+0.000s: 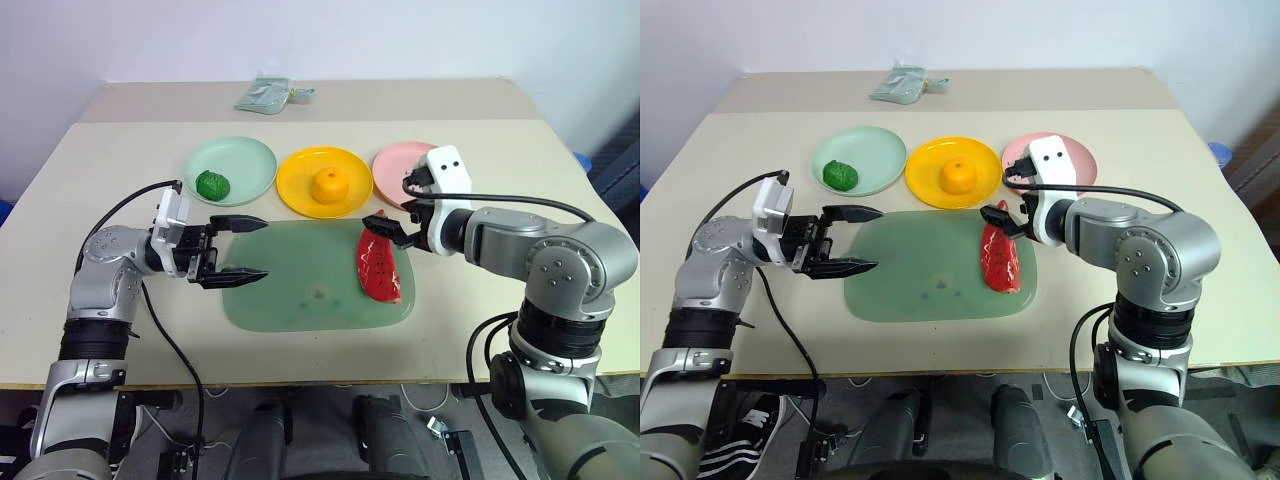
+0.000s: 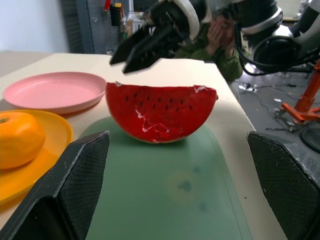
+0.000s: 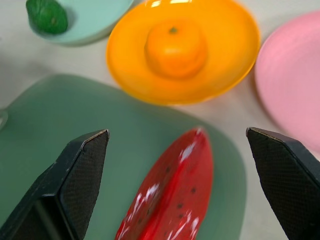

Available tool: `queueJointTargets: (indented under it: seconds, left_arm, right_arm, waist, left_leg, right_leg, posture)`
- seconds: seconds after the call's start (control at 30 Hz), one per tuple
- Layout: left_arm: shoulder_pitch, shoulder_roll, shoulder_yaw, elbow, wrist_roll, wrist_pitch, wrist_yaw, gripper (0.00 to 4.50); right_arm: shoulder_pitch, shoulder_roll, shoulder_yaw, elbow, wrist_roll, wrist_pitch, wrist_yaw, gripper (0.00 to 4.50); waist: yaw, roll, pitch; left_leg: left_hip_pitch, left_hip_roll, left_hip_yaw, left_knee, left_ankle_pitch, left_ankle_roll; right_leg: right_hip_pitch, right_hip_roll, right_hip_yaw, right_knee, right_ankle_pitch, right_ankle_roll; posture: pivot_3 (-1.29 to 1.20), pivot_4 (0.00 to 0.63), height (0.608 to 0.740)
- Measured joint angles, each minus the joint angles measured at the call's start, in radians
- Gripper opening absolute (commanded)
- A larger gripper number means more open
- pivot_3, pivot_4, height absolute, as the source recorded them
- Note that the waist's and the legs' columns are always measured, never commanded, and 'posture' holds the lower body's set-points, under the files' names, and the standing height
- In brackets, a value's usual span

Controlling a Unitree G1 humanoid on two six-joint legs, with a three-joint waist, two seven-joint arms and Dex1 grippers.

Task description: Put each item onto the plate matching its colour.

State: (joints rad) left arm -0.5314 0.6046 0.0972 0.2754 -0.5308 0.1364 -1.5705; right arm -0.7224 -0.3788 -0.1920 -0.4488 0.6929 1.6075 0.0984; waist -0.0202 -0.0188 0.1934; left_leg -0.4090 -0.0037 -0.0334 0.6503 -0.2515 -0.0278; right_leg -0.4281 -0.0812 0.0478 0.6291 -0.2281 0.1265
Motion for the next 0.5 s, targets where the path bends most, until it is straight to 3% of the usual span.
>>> queueJointTargets:
  seconds: [0.17,0.5]
  left_arm:
    - [0.005,-0.001,-0.003,-0.005,0.000,-0.009,0.009,4.47]
    - [0.018,0.001,-0.007,-0.040,-0.001,-0.007,0.020,4.47]
  right_arm:
    - [0.079,-0.032,0.040,-0.022,0.100,0.000,-0.077,4.50]
    - [0.081,-0.115,0.093,-0.026,0.216,0.000,-0.151,4.50]
  waist:
    - [0.000,0.000,0.000]
    - [0.002,0.000,0.000]
  left_leg:
    - [0.000,0.000,0.000,0.000,0.000,0.000]
    - [0.000,0.000,0.000,0.000,0.000,0.000]
  right_leg:
    - [0.000,0.000,0.000,0.000,0.000,0.000]
    - [0.000,0.000,0.000,-0.001,0.000,0.000]
  posture:
    - [0.00,0.150,0.740]
    - [0.00,0.150,0.740]
